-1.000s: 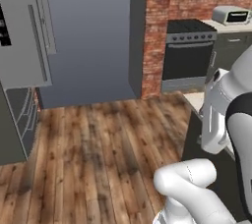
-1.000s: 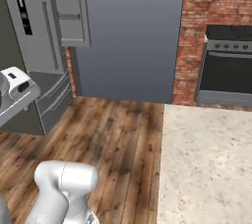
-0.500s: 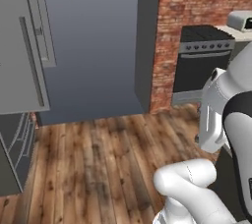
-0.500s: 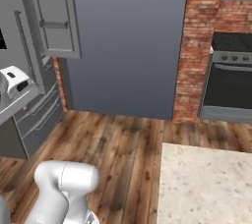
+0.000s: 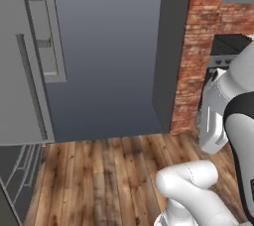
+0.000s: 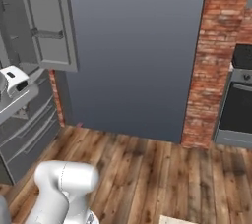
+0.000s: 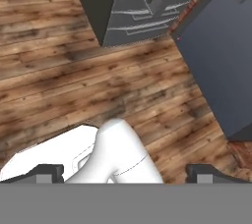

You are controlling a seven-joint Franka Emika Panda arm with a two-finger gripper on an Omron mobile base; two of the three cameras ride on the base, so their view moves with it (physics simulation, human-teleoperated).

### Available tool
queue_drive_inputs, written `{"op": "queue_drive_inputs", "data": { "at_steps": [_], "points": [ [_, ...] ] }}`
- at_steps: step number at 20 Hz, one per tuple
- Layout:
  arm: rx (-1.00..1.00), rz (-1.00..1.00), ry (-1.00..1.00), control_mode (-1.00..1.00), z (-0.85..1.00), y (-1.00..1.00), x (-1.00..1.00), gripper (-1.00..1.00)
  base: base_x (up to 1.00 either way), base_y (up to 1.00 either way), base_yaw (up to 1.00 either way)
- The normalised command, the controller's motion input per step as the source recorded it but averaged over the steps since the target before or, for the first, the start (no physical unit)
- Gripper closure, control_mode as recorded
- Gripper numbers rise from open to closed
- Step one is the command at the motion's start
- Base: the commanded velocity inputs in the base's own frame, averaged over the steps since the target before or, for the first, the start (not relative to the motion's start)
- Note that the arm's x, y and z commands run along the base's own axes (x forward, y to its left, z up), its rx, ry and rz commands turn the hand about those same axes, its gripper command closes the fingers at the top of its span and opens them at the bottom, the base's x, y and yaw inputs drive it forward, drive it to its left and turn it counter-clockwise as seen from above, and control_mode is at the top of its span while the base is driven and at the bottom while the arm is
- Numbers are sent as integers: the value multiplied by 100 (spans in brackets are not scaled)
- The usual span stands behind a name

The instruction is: Open the fridge, grab two sodas, and place both sodas inside the bowl with ice on the dining counter.

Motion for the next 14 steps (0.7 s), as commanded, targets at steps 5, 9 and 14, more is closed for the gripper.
{"op": "queue_drive_inputs", "data": {
  "at_steps": [5,9,14],
  "points": [
    [0,0,0,100,0,0,0,-100,88,-16,24],
    [0,0,0,100,0,0,0,-100,82,-10,28],
    [0,0,0,100,0,0,0,-100,82,-6,39]
  ]
}}
